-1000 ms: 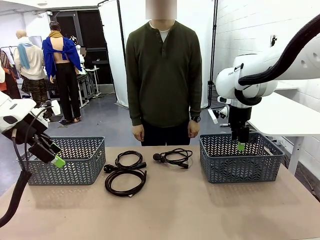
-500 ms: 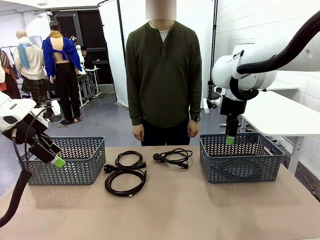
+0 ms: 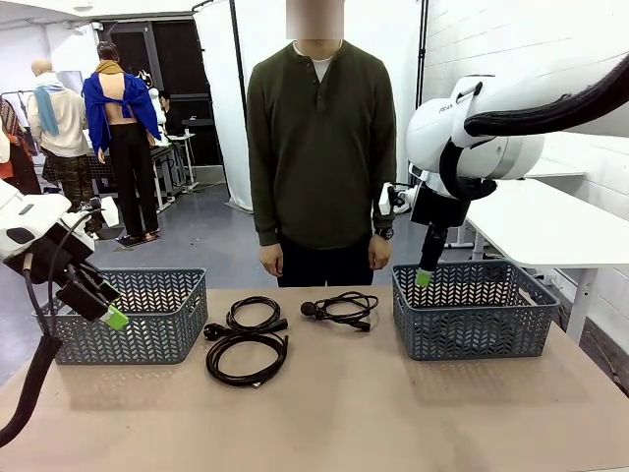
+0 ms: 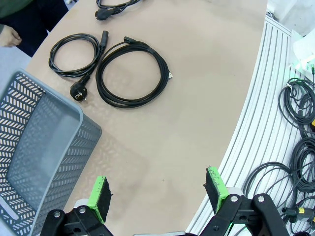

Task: Organize the cables according to human instructions.
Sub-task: Pick up a bundle of cables and place it in the basket indicated by the human.

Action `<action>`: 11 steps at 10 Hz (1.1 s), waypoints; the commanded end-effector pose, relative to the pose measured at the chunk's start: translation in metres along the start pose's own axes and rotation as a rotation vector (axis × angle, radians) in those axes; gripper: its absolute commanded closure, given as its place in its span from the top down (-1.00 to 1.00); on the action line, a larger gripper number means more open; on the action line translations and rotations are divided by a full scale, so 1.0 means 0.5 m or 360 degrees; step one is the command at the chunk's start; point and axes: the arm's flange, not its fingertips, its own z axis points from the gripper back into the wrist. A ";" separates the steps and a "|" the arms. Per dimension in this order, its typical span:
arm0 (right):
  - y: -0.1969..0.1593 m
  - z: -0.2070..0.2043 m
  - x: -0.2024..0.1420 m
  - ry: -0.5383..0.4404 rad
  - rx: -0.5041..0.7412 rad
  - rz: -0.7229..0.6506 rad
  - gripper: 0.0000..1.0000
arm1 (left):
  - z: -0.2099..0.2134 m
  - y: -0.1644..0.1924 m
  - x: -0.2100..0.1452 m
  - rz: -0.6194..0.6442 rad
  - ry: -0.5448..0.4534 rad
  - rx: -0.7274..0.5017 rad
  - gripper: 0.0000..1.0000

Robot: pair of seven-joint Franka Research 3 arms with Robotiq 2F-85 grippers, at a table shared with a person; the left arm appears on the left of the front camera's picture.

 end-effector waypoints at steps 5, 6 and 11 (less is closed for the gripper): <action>0.147 -0.057 -0.033 -0.0263 -0.0161 -0.0036 1.00 | 0.001 0.002 -0.002 0.0000 -0.0018 -0.0030 1.00; 0.164 -0.073 -0.039 -0.0295 -0.0128 -0.0022 1.00 | 0.001 0.002 -0.002 0.0000 -0.0018 -0.0030 1.00; 0.181 -0.084 -0.028 -0.0247 -0.0106 -0.0018 1.00 | 0.001 0.002 -0.002 0.0000 -0.0018 -0.0030 1.00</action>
